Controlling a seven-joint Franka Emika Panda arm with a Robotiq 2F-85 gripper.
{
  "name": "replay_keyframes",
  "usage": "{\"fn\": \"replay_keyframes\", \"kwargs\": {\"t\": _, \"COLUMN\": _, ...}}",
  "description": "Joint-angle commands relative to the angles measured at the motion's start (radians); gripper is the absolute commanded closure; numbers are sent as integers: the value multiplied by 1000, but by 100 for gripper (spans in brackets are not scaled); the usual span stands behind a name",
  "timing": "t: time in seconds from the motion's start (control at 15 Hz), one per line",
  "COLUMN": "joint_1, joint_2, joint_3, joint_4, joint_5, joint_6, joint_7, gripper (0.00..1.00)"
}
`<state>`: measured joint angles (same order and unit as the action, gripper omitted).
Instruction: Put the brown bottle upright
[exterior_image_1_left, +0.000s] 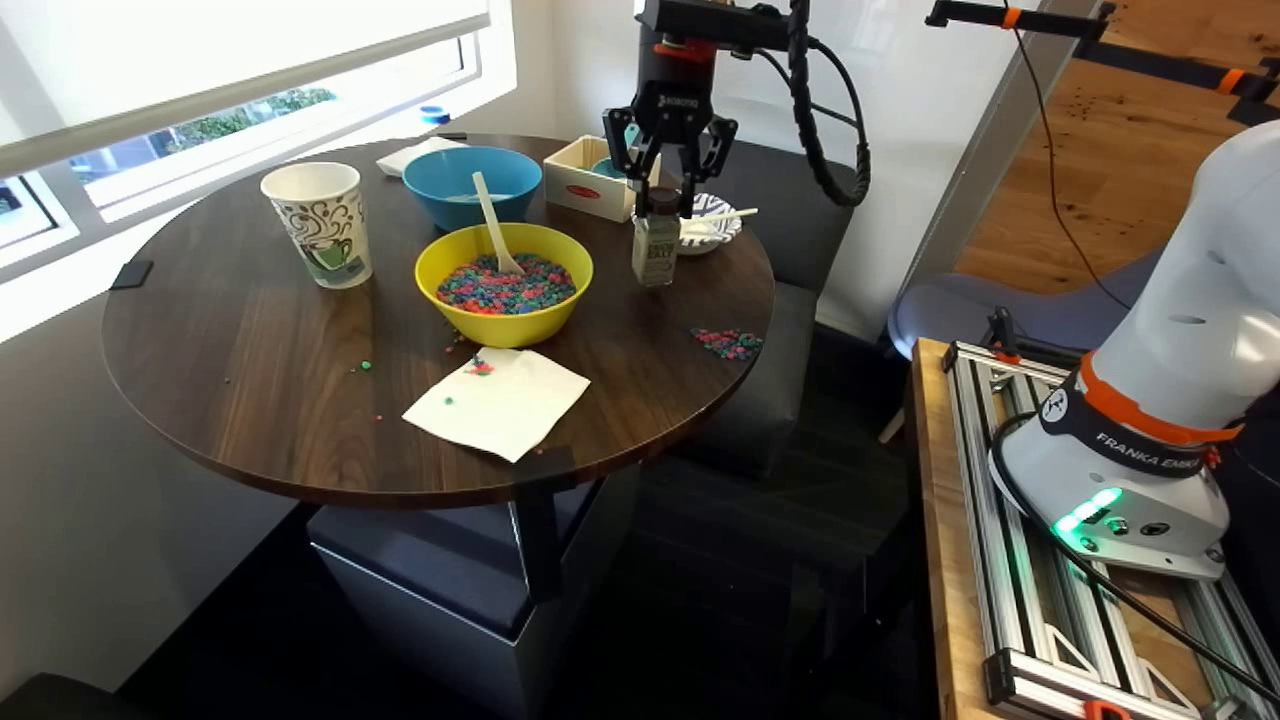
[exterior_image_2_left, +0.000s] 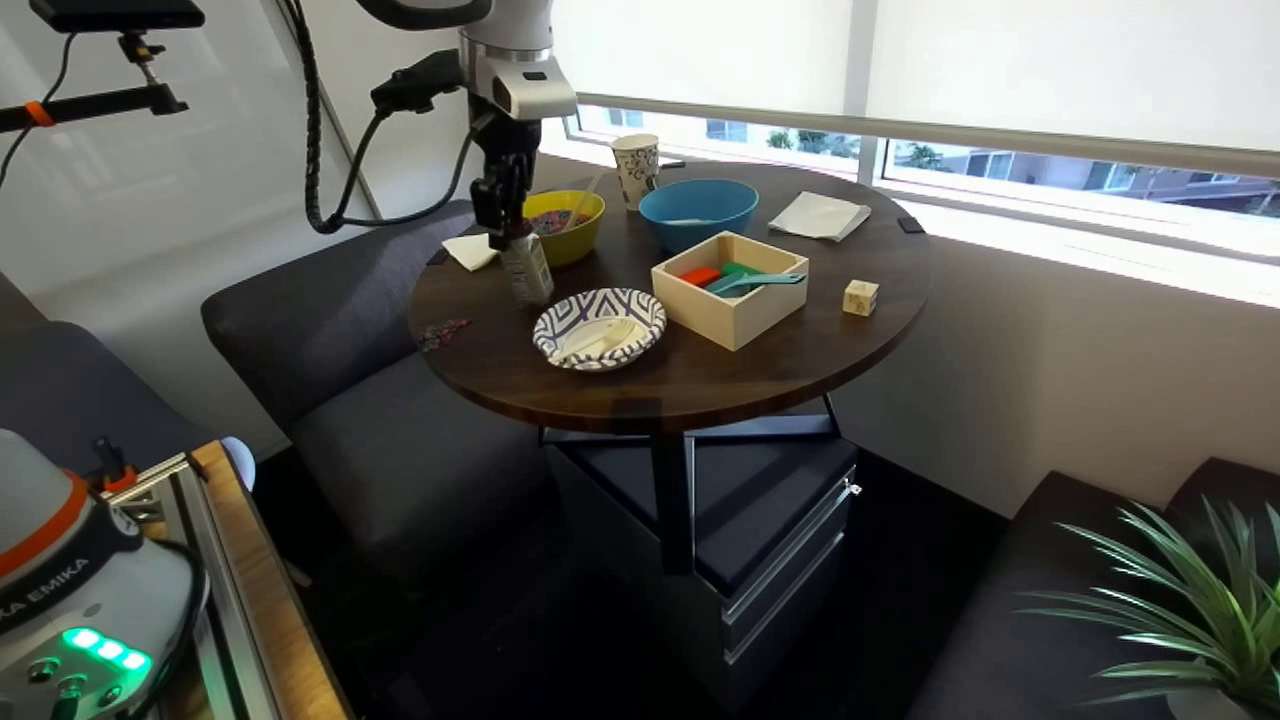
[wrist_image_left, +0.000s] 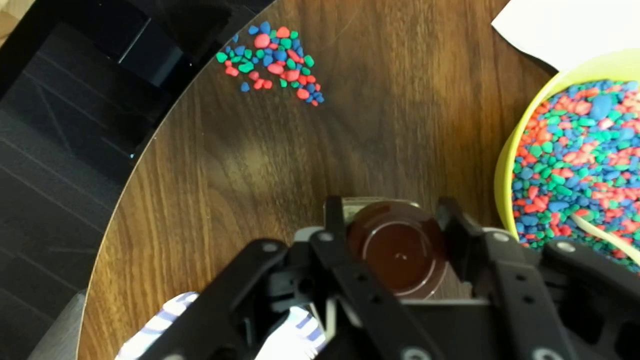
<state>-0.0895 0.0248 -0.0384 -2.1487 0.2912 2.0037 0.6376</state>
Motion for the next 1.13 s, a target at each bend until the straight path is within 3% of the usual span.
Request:
{"fn": "replay_keyframes", "kwargs": {"t": 0.0, "joint_1": 4, "joint_2": 62, "joint_3": -19, "joint_4": 66, "joint_5": 27, "joint_6": -54, "joint_7": 2, "gripper": 76}}
{"fn": "replay_keyframes", "kwargs": {"t": 0.07, "joint_1": 4, "joint_2": 71, "joint_3": -21, "joint_4": 73, "joint_5": 23, "joint_6": -58, "joint_7": 3, "gripper": 31}}
{"fn": "replay_keyframes", "kwargs": {"t": 0.33, "joint_1": 5, "joint_2": 96, "joint_3": -32, "joint_4": 101, "joint_5": 11, "joint_6": -84, "joint_7": 27, "gripper": 3}}
{"fn": "replay_keyframes", "kwargs": {"t": 0.6, "joint_1": 4, "joint_2": 27, "joint_3": -38, "joint_4": 90, "joint_5": 13, "joint_6": -115, "joint_7": -11, "gripper": 0}}
{"fn": "replay_keyframes", "kwargs": {"t": 0.73, "joint_1": 5, "joint_2": -91, "joint_3": -40, "joint_4": 23, "joint_5": -65, "joint_6": -68, "joint_7": -97, "gripper": 0}}
{"fn": "replay_keyframes", "kwargs": {"t": 0.93, "joint_1": -12, "joint_2": -223, "joint_3": -49, "joint_4": -25, "joint_5": -93, "joint_6": -59, "joint_7": -229, "gripper": 0}}
{"fn": "replay_keyframes", "kwargs": {"t": 1.0, "joint_1": -7, "joint_2": -107, "joint_3": -39, "joint_4": 62, "joint_5": -75, "joint_6": -85, "joint_7": -155, "gripper": 0}}
{"fn": "replay_keyframes", "kwargs": {"t": 1.07, "joint_1": -13, "joint_2": -151, "joint_3": -41, "joint_4": 45, "joint_5": -79, "joint_6": -85, "joint_7": -184, "gripper": 0}}
